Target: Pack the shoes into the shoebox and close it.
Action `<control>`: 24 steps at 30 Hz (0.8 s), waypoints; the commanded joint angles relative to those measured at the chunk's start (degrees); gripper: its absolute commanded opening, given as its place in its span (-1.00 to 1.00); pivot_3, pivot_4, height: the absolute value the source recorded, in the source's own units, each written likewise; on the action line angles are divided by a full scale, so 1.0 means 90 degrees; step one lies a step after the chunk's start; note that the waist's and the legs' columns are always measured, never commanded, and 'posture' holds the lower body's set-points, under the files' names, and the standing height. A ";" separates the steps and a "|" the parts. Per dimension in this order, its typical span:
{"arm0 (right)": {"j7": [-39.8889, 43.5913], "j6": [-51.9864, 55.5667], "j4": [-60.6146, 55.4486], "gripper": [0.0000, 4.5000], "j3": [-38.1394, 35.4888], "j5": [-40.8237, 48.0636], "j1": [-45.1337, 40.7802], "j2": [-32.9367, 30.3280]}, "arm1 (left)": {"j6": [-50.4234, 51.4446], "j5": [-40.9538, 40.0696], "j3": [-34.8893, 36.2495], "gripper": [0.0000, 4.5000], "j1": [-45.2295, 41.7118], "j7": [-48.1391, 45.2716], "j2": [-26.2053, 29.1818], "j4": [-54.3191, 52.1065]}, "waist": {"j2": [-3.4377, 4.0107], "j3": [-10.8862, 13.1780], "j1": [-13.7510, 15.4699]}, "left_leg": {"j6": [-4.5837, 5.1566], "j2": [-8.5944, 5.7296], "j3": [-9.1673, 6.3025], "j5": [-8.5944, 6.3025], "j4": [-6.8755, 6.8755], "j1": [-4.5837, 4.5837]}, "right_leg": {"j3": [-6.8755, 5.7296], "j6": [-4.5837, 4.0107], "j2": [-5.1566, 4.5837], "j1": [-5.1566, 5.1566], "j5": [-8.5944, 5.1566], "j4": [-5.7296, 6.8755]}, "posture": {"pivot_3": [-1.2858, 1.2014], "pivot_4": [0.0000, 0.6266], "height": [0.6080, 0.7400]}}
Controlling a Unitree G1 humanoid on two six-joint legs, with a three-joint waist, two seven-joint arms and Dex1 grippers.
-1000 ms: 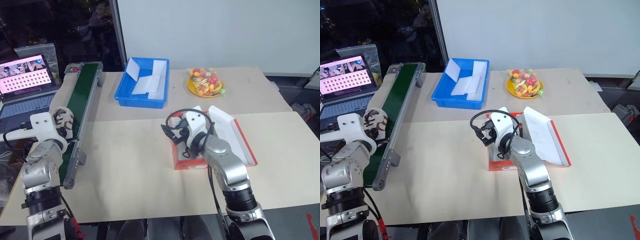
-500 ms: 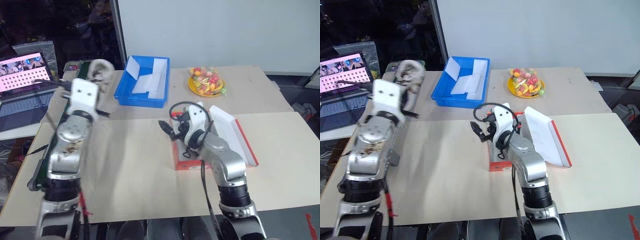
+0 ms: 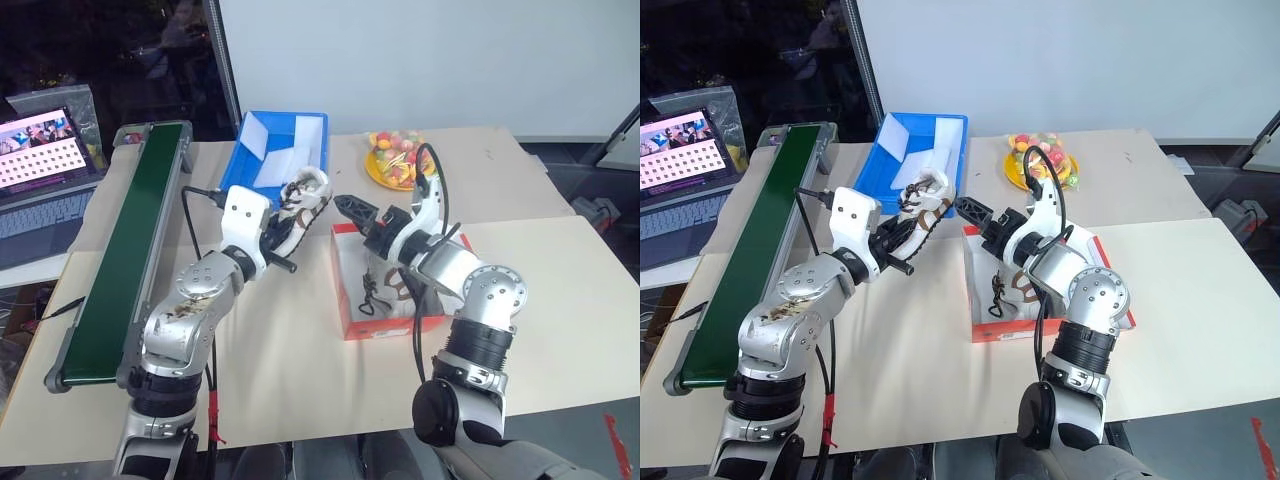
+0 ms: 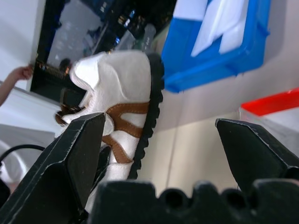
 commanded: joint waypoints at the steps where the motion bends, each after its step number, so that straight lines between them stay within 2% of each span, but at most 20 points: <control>1: -0.0202 -0.0155 0.0055 1.00 0.0060 0.0360 -0.0290 0.0204 | -0.0047 -0.0267 -0.0293 -1.00 -0.0204 -0.0318 -0.0178 -0.0240 | 0.0000 0.0000 0.0002 | 0.0000 0.0000 0.0000 0.0000 0.0000 0.0000 | 0.0000 0.0000 0.0000 0.0000 0.0000 -0.0001 | 0.03 -0.52 1.00; 7: -0.0368 -0.0369 0.0325 1.00 0.0077 0.0628 -0.0489 0.0320 | 0.0225 -0.0616 -0.0837 -1.00 -0.0228 -0.0697 -0.0507 -0.0353 | 0.0000 0.0000 -0.0017 | 0.0002 0.0002 0.0003 0.0000 0.0000 0.0000 | 0.0001 0.0000 0.0001 -0.0001 0.0000 -0.0002 | 0.03 -0.52 1.00; 16: -0.0796 -0.0731 0.0486 1.00 -0.0120 0.1576 -0.0690 0.0479 | 0.0215 -0.0527 -0.0851 -1.00 -0.0435 -0.0786 -0.0730 0.0049 | 0.0000 0.0000 -0.0010 | 0.0002 0.0002 0.0003 -0.0001 0.0000 -0.0001 | 0.0001 0.0000 0.0001 0.0000 0.0000 -0.0005 | 0.03 -0.52 1.00; 24: -0.1040 -0.0971 0.0421 1.00 0.0085 0.2134 -0.0696 0.0394 | 0.0075 -0.0467 -0.0798 -1.00 -0.0559 -0.0835 -0.0697 0.0266 | 0.0000 0.0000 -0.0010 | 0.0003 0.0003 0.0003 -0.0001 0.0000 -0.0001 | 0.0001 0.0000 0.0002 0.0001 0.0000 -0.0006 | 0.03 -0.52 1.00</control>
